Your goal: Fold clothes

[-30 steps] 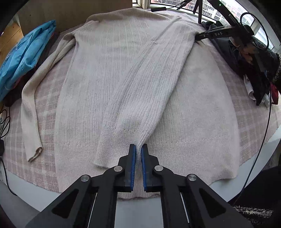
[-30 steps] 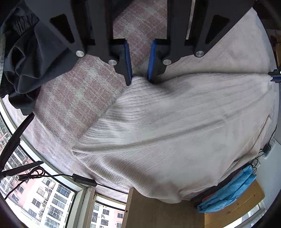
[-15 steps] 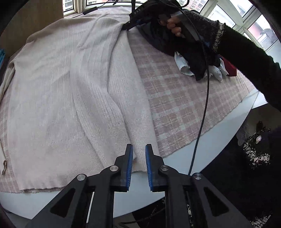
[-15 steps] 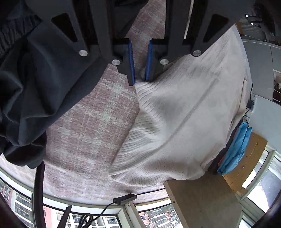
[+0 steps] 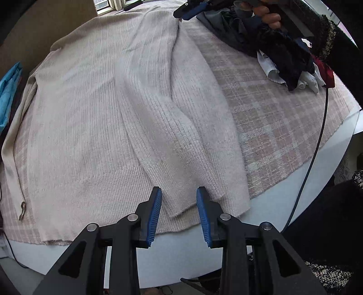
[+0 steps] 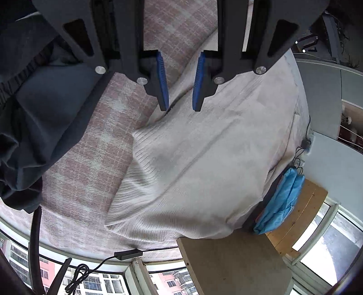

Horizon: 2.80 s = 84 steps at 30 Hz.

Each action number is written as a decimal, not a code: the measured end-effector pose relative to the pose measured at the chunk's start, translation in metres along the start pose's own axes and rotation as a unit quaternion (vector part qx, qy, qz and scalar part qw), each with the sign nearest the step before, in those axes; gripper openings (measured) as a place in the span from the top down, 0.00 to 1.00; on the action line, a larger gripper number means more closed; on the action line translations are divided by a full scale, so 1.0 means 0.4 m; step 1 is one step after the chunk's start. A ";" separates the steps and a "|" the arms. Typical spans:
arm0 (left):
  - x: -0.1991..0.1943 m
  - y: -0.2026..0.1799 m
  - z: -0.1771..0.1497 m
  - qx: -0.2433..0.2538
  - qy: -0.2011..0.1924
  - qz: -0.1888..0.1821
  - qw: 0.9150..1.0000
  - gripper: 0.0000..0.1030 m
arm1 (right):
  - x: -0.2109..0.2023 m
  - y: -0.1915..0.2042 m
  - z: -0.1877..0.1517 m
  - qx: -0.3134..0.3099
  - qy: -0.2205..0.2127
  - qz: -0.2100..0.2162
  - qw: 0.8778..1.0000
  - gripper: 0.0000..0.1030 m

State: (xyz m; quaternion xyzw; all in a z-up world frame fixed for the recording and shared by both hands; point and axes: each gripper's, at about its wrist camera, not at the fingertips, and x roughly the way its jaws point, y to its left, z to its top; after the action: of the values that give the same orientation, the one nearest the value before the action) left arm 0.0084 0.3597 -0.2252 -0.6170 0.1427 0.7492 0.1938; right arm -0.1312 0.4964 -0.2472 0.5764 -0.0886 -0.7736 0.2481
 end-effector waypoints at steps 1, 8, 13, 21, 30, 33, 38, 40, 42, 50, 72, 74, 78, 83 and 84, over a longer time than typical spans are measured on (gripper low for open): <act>0.003 -0.001 -0.001 0.002 0.001 0.000 1.000 0.70 | 0.017 -0.010 0.007 0.015 0.004 0.005 1.000 0.79; -0.004 0.007 -0.015 0.003 0.002 -0.006 1.000 0.73 | 0.071 -0.060 0.027 0.063 0.002 0.038 0.997 0.92; -0.064 0.044 -0.048 -0.030 -0.015 -0.012 0.999 0.71 | -0.044 -0.086 0.046 0.051 -0.037 0.040 0.997 0.93; 0.000 0.097 -0.029 -0.092 -0.005 -0.018 0.996 0.61 | 0.015 -0.091 0.036 0.025 0.006 0.018 1.000 0.90; -0.047 0.136 -0.063 -0.148 -0.029 -0.120 0.981 0.94 | 0.021 -0.082 0.049 0.027 0.015 0.019 0.999 0.90; -0.097 0.154 -0.098 -0.167 -0.039 -0.139 0.975 0.97 | 0.005 -0.073 0.044 0.026 0.018 0.042 0.999 0.90; -0.026 0.163 -0.131 -0.156 0.023 -0.038 0.987 0.97 | 0.047 -0.039 0.016 -0.014 0.089 -0.001 0.996 0.74; -0.030 0.157 -0.135 -0.153 0.023 -0.030 0.988 0.98 | 0.015 -0.051 0.020 -0.003 0.060 0.012 0.998 0.74; -0.054 0.142 -0.134 -0.148 0.007 -0.035 0.988 0.95 | -0.023 -0.070 0.030 0.013 0.024 0.022 0.999 0.71; -0.075 0.023 -0.106 -0.062 -0.023 -0.033 0.997 0.61 | 0.035 -0.103 0.063 0.028 0.024 -0.005 0.999 0.54; -0.078 -0.044 -0.103 -0.066 -0.030 -0.036 0.997 0.64 | 0.044 -0.075 0.070 -0.006 0.019 -0.044 0.999 0.66; -0.074 -0.040 -0.098 -0.065 -0.032 -0.042 0.996 0.64 | 0.044 -0.075 0.071 -0.006 0.020 -0.045 0.999 0.66; -0.067 -0.032 -0.086 -0.063 -0.036 -0.054 0.996 0.73 | 0.046 -0.070 0.074 -0.010 0.019 -0.047 0.999 0.66; -0.098 -0.032 -0.078 -0.060 -0.050 -0.063 0.995 0.97 | 0.048 -0.074 0.082 -0.003 0.018 -0.044 0.999 0.80; -0.119 -0.035 -0.079 -0.059 -0.055 -0.062 0.995 0.97 | 0.044 -0.079 0.084 0.000 0.018 -0.040 0.999 0.82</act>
State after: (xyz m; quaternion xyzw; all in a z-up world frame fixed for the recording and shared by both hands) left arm 0.0500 0.3524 -0.1844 -0.5928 0.0489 0.7758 0.2107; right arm -0.1751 0.5101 -0.2647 0.5932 -0.0611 -0.7725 0.2181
